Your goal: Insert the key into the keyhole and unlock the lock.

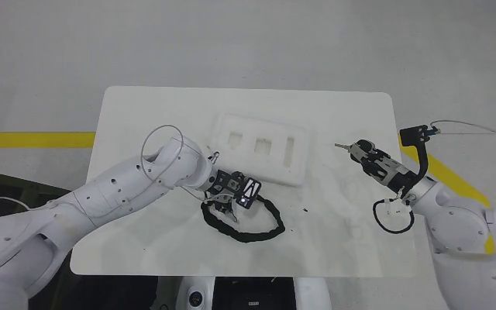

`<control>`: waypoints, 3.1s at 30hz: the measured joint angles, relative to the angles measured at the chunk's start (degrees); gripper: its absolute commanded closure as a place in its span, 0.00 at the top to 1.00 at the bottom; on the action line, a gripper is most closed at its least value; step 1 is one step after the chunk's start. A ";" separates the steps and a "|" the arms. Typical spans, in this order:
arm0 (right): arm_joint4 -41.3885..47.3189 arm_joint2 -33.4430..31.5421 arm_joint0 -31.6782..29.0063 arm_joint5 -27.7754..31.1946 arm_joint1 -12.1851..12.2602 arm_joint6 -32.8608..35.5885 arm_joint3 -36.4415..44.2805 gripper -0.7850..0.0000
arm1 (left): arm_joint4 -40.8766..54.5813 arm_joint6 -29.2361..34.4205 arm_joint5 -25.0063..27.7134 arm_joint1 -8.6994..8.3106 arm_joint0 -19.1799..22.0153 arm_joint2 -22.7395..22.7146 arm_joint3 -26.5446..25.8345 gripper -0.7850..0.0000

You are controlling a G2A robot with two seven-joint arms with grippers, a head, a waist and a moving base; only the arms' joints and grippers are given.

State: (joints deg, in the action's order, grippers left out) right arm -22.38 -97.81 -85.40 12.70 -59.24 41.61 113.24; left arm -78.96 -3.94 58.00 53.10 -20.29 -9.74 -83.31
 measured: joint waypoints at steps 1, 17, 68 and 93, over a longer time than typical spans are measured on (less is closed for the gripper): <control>0.00 0.00 0.00 0.00 0.00 0.00 0.00 0.00 | -0.08 0.16 0.00 0.30 -0.05 0.00 0.29 1.00; 0.00 0.00 0.00 0.00 0.00 0.00 0.00 0.00 | -1.33 -1.05 0.00 2.85 -1.14 0.00 6.04 0.76; 5.23 12.05 4.56 0.43 -0.56 5.16 -2.38 0.00 | 0.75 -19.95 -6.02 0.92 -4.51 -5.67 11.16 0.00; 3.47 27.71 11.77 -8.35 -2.12 4.32 -3.48 0.00 | -1.31 -11.18 -15.28 -3.23 -14.75 -17.16 2.03 0.00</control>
State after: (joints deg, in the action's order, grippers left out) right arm -18.90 -70.10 -73.63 4.35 -61.36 45.93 109.76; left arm -80.28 -15.12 42.72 49.88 -35.04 -26.90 -81.28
